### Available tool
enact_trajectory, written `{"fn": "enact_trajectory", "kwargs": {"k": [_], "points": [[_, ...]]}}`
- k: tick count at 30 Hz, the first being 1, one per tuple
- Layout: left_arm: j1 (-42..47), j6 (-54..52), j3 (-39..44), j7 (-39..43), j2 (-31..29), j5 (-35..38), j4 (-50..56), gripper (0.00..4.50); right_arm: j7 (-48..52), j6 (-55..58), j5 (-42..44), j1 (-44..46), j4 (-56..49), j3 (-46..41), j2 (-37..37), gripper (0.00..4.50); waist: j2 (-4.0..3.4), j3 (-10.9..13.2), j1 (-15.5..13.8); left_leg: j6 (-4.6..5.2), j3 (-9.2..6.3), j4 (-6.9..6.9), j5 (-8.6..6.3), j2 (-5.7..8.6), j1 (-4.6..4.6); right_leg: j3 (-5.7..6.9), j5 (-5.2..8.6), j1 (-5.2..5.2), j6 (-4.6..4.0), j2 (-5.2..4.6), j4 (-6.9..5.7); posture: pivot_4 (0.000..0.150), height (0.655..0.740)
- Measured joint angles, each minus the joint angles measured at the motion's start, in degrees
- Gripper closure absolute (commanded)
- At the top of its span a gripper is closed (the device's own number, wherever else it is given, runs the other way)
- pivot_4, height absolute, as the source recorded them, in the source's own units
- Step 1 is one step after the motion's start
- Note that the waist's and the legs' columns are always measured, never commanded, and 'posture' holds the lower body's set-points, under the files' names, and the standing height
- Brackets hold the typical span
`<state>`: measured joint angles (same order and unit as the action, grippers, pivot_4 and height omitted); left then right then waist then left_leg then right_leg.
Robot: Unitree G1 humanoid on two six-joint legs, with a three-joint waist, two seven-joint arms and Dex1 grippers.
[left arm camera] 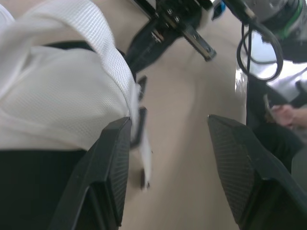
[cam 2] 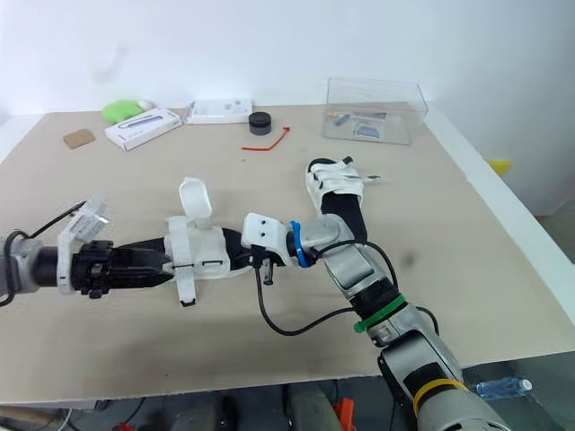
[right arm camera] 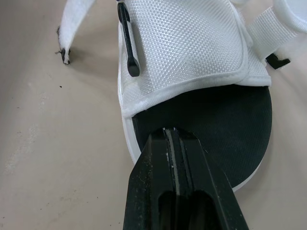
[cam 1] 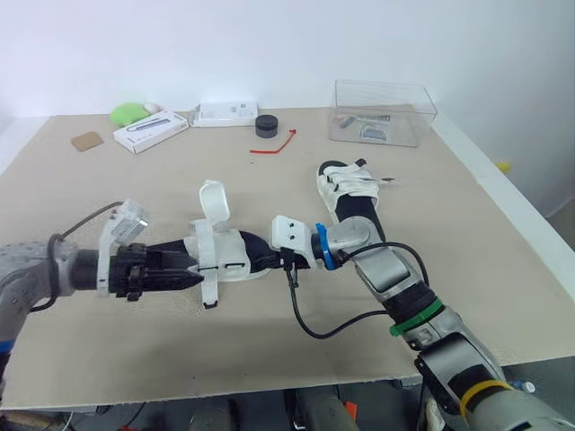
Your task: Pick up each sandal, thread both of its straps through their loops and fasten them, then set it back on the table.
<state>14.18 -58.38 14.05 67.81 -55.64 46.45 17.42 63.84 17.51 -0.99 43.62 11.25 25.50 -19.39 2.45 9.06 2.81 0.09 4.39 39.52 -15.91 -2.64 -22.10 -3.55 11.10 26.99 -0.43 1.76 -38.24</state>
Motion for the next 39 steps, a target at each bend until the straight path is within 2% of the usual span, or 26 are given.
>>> {"fn": "enact_trajectory", "kwargs": {"k": [3,8,16,20,28,37,38,39], "points": [[-8.00,-0.10,5.73,-1.61,0.21,1.68,5.70,1.84,0.05,-0.33,0.03,0.21,0.37,0.16,0.23,4.50,0.00,0.00,0.12,-0.01,0.10,-0.02,0.00,-0.07,0.04,-0.03,0.00,0.03,-0.03,-0.06,0.00,0.150,0.7261],[-17.23,4.98,10.53,-7.77,7.06,1.07,12.89,1.84,0.21,-0.90,0.00,0.37,0.94,0.11,0.10,4.50,0.02,-0.01,-0.09,-0.13,0.01,-0.06,0.07,-0.06,0.04,-0.02,-0.02,0.01,-0.09,-0.07,0.00,0.150,0.7261],[-29.71,27.36,4.81,-15.19,15.88,-16.13,15.28,1.84,0.24,-1.17,-0.02,0.37,0.99,0.17,-0.05,4.50,0.05,-0.04,-0.09,-0.16,0.07,-0.11,0.09,-0.06,0.13,-0.12,0.03,0.00,-0.29,-0.10,0.01,0.150,0.7261],[-31.10,32.21,3.09,-17.89,18.79,-18.99,15.22,1.84,0.26,-1.29,-0.04,0.36,1.00,0.19,-0.04,4.50,0.05,-0.04,-0.09,-0.15,0.10,-0.11,0.09,-0.06,0.14,-0.14,-0.01,-0.01,-0.23,-0.08,0.01,0.150,0.7261],[-29.12,30.39,-1.69,-22.21,22.90,-17.15,14.40,1.84,0.43,-1.59,-0.42,0.36,1.01,0.19,-0.06,4.50,0.08,-0.06,-0.09,-0.14,0.08,-0.11,0.09,-0.05,0.13,-0.05,-0.12,-0.03,-0.03,0.02,0.02,0.150,0.7261],[-25.07,26.94,-3.93,-23.32,22.77,-14.65,10.51,1.84,0.78,-1.93,-0.53,0.36,1.01,0.27,0.02,4.50,0.09,-0.06,-0.04,-0.12,0.07,-0.14,0.07,-0.07,0.14,-0.06,-0.09,-0.02,-0.06,0.04,0.02,0.150,0.7261],[-25.07,26.54,-4.32,-23.06,22.76,-14.35,10.07,2.35,0.78,-1.93,-0.55,0.36,1.01,0.27,0.02,4.50,0.09,-0.06,-0.04,-0.12,0.07,-0.14,0.07,-0.07,0.14,-0.05,-0.09,-0.02,-0.06,0.04,0.03,0.150,0.7261],[-25.05,25.69,-4.47,-22.72,22.79,-13.46,9.90,2.58,0.78,-1.93,-0.56,0.36,1.01,0.27,0.01,4.50,0.09,-0.06,-0.04,-0.12,0.07,-0.14,0.07,-0.08,0.14,-0.04,-0.10,-0.02,-0.06,0.04,0.03,0.150,0.7261]]}}
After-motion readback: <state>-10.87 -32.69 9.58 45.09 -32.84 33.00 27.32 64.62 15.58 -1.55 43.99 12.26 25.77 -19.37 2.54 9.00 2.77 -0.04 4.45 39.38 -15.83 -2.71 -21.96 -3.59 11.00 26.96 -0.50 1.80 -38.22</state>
